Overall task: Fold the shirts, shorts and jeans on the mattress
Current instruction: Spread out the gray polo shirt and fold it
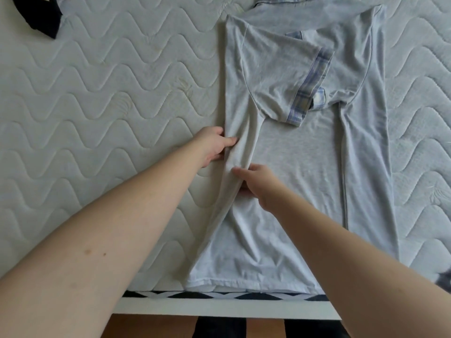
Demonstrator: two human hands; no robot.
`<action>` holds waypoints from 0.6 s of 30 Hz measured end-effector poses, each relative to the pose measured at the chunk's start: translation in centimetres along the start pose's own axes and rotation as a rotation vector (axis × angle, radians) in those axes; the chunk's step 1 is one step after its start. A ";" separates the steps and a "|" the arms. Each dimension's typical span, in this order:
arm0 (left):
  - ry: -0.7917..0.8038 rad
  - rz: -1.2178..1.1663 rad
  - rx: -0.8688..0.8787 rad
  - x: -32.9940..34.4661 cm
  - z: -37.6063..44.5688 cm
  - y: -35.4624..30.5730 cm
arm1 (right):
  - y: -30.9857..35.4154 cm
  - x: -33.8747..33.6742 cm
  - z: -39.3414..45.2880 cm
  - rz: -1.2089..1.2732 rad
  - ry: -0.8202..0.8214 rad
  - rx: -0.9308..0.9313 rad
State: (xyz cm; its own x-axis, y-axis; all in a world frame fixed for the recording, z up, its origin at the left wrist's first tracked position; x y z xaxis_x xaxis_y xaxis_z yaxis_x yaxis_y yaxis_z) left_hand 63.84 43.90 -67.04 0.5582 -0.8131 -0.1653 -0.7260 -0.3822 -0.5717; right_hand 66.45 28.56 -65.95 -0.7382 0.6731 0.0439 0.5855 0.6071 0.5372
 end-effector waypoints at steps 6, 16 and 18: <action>-0.233 0.073 0.145 -0.8 -1.2 -0.5 | 0.9 -4.1 -2.0 -0.251 -0.320 -0.135; -0.006 0.014 0.005 0.7 -2.3 1.8 | -3.0 -1.0 -3.8 -0.139 -0.087 0.035; -0.068 0.030 0.034 0.5 -2.2 1.7 | -3.6 -2.1 -3.9 -0.031 -0.090 0.047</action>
State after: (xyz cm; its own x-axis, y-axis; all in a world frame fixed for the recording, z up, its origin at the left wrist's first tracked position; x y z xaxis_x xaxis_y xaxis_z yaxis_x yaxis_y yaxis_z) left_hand 62.02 41.90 -66.31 0.5633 -0.7918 -0.2361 -0.7291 -0.3420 -0.5928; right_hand 64.61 23.33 -64.67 -0.7247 0.6873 -0.0490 0.5792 0.6462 0.4970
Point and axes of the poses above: each hand's wrist, its own z-axis towards the middle knuckle, its own x-axis out of the palm, y = z × x, the point moved 8 cm from there along z, towards the middle knuckle, and after that the axes turned 2 degrees about -y, right-handed, at the moved point
